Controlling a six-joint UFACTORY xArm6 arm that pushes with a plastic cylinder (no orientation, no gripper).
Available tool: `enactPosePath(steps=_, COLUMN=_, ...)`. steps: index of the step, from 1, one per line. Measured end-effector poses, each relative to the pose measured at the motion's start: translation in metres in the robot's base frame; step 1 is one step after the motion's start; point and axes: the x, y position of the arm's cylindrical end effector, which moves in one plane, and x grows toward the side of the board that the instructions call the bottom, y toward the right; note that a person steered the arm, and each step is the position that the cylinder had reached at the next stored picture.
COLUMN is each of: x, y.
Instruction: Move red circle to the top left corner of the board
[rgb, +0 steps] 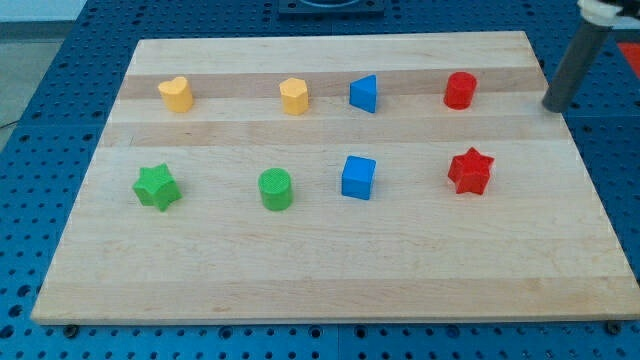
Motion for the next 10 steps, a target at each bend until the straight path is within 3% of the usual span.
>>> enactPosePath(steps=2, x=-0.007, y=-0.111)
enactPosePath(steps=3, x=-0.011, y=-0.129)
enactPosePath(steps=4, x=0.012, y=-0.124)
enactPosePath(steps=7, x=-0.050, y=-0.136)
enactPosePath(steps=8, x=-0.025, y=-0.100)
enactPosePath(steps=9, x=-0.029, y=-0.046)
enactPosePath(steps=10, x=-0.062, y=-0.053)
